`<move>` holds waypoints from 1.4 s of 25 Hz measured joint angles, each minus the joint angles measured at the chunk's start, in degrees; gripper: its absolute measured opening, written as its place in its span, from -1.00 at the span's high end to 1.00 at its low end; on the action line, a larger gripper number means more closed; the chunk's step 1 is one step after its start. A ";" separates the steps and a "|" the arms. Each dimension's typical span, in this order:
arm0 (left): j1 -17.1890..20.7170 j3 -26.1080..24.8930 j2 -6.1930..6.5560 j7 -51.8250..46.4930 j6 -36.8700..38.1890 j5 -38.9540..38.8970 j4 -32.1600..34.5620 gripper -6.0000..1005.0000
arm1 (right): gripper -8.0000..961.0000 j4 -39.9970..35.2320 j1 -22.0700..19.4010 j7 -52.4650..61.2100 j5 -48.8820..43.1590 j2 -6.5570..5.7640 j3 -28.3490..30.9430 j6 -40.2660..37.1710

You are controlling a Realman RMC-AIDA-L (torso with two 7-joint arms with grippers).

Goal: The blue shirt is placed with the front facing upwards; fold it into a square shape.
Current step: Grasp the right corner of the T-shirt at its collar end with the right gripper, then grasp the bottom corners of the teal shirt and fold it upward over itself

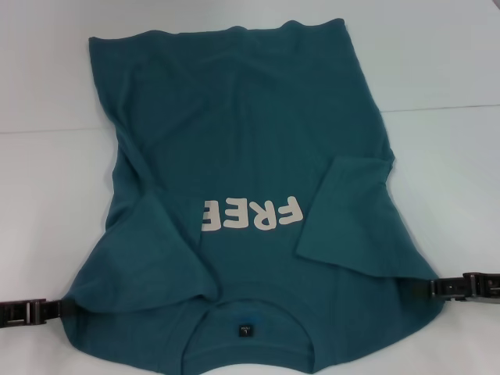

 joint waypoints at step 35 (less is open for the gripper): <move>0.01 -0.28 0.32 -0.25 1.14 0.12 0.34 0.94 | 0.99 -3.26 -2.23 0.26 -0.44 0.69 1.18 1.30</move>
